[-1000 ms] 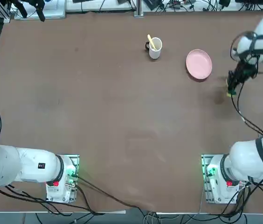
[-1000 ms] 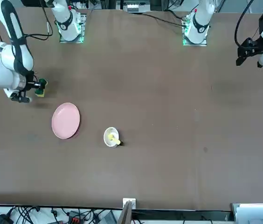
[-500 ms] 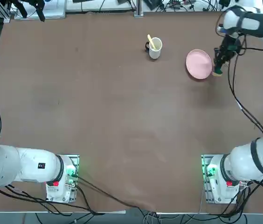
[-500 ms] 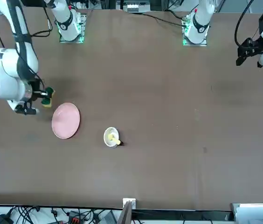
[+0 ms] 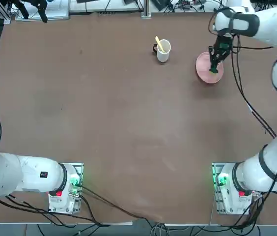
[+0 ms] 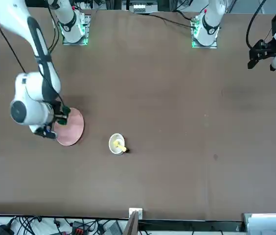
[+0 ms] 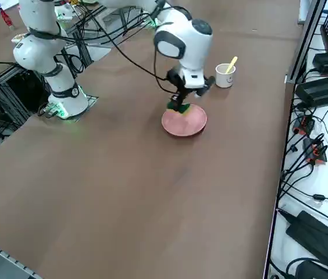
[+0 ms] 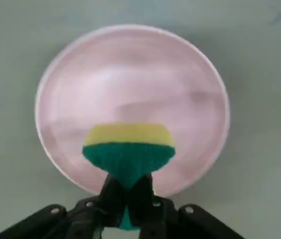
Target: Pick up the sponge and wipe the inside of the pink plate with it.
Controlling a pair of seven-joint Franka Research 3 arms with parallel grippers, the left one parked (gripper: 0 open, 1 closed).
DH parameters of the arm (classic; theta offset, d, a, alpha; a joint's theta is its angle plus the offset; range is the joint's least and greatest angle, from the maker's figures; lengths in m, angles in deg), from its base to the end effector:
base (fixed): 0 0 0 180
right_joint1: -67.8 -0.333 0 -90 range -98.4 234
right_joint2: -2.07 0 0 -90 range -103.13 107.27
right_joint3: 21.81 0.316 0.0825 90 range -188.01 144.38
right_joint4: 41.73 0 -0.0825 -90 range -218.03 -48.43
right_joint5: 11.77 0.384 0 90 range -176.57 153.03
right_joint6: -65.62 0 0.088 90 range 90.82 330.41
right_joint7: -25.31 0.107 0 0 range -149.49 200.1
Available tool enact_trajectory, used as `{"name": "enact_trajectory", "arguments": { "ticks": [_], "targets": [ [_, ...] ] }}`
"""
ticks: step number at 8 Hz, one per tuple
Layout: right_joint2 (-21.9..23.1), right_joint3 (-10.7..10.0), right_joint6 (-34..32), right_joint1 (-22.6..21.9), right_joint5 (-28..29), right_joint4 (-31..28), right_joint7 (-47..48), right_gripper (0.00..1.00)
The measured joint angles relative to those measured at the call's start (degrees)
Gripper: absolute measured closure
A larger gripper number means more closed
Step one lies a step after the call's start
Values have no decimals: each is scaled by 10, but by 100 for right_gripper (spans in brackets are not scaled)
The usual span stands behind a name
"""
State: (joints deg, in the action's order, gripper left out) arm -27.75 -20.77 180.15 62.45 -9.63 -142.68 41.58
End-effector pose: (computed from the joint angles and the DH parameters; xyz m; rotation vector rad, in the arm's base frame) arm 0.6239 0.0714 0.2506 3.0796 -0.2995 -0.4453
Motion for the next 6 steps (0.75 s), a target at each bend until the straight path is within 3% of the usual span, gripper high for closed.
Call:
{"name": "enact_trajectory", "arguments": {
  "ticks": [3, 6],
  "targets": [
    [-78, -2, 8, -6, 0, 57, 15, 92],
    [-88, -8, 2, -4, -1, 64, 10, 92]
  ]
}}
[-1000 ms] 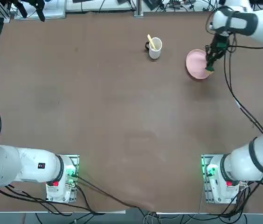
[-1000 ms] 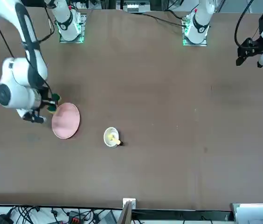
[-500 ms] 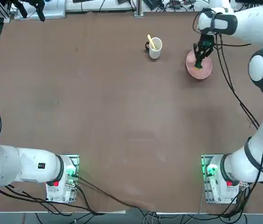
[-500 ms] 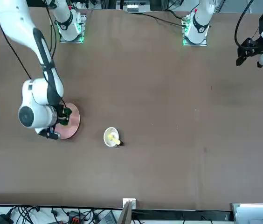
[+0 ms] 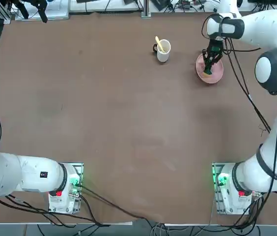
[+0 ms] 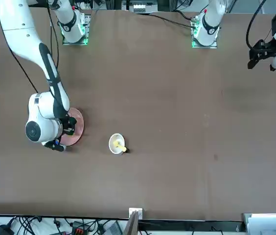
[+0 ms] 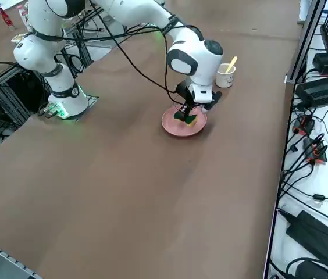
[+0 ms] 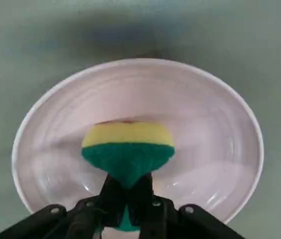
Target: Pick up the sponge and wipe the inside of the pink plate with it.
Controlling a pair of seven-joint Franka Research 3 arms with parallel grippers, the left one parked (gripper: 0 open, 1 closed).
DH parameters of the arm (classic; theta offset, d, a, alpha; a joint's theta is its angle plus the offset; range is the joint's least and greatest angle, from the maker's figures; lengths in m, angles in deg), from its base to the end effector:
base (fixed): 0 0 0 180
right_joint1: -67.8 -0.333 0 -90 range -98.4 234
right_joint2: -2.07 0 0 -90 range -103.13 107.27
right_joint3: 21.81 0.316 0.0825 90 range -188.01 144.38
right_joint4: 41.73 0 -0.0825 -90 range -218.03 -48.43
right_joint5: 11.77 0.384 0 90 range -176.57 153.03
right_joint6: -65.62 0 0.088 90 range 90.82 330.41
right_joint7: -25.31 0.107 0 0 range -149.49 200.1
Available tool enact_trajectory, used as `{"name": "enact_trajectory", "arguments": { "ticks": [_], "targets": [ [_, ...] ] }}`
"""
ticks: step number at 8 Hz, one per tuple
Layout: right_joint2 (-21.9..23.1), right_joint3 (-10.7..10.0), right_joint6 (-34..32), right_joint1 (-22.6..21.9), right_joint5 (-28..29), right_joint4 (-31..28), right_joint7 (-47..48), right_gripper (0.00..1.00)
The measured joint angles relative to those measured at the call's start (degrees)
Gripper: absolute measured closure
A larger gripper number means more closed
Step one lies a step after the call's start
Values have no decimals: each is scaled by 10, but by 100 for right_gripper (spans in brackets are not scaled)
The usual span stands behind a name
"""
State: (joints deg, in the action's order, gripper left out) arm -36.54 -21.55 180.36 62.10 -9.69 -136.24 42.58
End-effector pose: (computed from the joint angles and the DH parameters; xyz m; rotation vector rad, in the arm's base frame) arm 0.6444 0.0692 0.1969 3.0514 -0.3346 -0.4968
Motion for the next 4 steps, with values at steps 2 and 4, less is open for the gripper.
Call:
{"name": "enact_trajectory", "arguments": {
  "ticks": [2, 4],
  "targets": [
    [-1, -3, -16, 1, 0, -3, -4, 92],
    [0, -10, -38, 1, -5, -9, -6, 92]
  ]
}}
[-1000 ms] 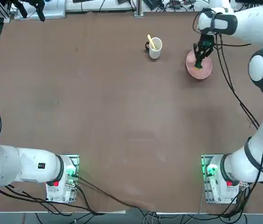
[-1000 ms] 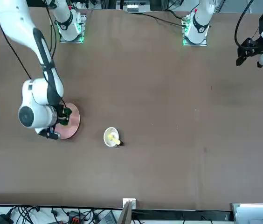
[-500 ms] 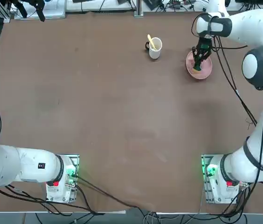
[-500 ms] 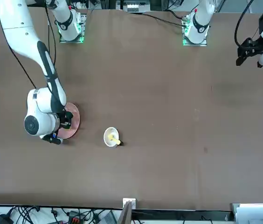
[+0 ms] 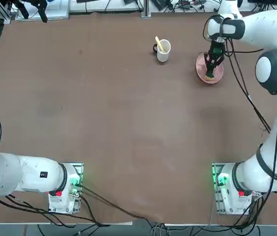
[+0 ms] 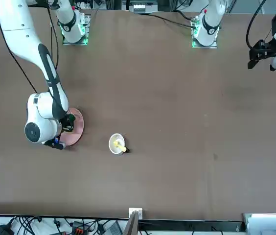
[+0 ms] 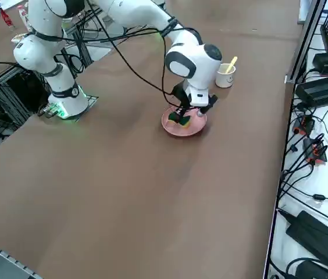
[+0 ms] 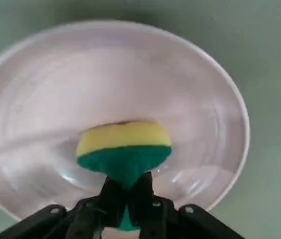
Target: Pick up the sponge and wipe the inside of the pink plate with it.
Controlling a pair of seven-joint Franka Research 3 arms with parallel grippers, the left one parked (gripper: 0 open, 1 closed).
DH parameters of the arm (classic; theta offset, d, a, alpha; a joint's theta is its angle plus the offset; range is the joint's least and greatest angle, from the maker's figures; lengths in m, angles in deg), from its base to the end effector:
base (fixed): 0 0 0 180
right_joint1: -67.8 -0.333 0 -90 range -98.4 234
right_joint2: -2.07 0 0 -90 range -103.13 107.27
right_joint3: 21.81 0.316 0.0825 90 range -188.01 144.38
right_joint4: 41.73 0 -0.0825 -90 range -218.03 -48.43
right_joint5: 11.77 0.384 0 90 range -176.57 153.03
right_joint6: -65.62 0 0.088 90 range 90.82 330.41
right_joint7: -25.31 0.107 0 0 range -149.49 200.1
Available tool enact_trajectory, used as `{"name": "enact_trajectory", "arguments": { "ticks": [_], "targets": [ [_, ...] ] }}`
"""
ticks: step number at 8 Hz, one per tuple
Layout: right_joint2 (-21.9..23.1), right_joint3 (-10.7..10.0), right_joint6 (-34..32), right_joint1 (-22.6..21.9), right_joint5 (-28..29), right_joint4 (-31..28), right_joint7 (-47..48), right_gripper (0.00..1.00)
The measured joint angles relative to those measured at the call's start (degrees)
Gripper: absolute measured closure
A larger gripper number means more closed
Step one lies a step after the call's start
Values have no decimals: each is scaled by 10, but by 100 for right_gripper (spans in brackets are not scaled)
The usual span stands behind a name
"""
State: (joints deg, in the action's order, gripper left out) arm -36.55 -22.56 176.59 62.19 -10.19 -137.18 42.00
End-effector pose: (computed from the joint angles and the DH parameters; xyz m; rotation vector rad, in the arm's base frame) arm 0.6315 0.0562 0.1877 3.0018 -0.3322 -0.6104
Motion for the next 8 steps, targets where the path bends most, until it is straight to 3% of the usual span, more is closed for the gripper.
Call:
{"name": "enact_trajectory", "arguments": {
  "ticks": [5, 8],
  "targets": [
    [3, -8, -6, 4, -60, -8, -1, 92],
    [3, -8, 10, 10, -68, -5, -1, 92]
  ]
}}
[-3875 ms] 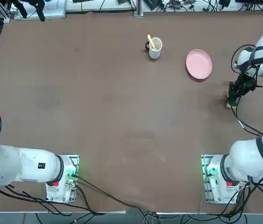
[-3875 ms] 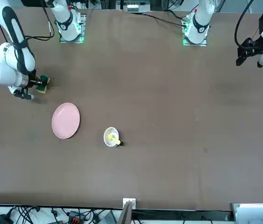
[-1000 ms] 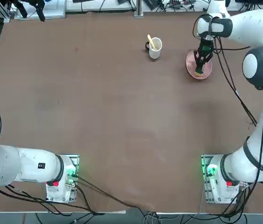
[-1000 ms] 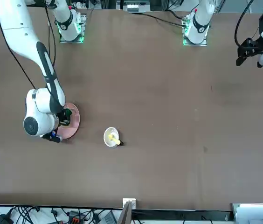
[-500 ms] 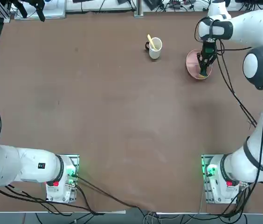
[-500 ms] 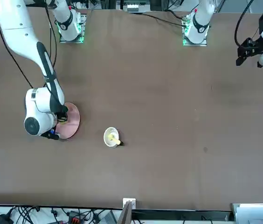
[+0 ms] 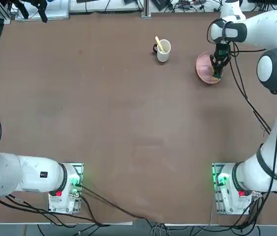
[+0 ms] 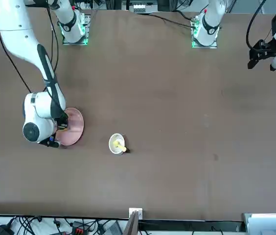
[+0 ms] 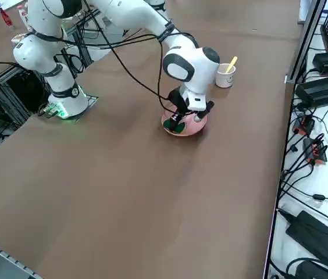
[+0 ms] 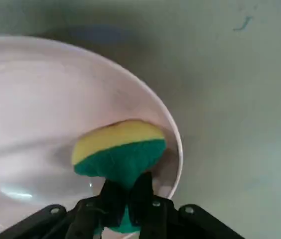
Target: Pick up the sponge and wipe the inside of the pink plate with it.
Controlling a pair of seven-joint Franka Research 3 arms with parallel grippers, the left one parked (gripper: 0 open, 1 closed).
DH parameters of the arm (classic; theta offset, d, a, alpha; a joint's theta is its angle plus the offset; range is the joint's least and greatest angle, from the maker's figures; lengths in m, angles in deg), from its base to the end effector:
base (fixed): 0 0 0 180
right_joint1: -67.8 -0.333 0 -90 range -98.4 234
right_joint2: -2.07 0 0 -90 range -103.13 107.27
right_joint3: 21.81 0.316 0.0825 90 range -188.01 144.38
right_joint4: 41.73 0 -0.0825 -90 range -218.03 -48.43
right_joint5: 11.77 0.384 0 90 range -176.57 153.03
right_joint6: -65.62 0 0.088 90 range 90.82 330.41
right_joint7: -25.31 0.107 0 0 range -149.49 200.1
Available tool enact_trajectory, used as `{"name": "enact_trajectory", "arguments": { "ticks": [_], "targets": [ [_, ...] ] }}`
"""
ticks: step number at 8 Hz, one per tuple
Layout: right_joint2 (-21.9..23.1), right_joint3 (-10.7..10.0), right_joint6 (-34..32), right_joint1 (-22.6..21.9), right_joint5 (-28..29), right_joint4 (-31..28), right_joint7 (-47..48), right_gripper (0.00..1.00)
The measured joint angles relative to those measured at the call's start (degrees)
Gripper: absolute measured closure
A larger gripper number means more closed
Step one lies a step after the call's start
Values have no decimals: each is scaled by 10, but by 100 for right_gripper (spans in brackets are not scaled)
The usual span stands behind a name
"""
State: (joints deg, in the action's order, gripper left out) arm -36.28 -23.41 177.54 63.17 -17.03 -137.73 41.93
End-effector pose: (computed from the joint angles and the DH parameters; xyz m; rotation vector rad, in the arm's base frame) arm 0.6332 0.0287 0.1882 2.9184 -0.2684 -0.5483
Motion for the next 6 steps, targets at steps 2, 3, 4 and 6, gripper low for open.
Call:
{"name": "enact_trajectory", "arguments": {
  "ticks": [2, 3, 4, 6],
  "targets": [
    [-4, 1, 8, 0, 0, 8, 1, 92],
    [-7, 2, 14, -1, 9, 16, 5, 92],
    [-11, 3, 19, -5, 24, 25, 11, 92],
    [-14, 6, 37, -20, 38, 31, 39, 92]
  ]
}}
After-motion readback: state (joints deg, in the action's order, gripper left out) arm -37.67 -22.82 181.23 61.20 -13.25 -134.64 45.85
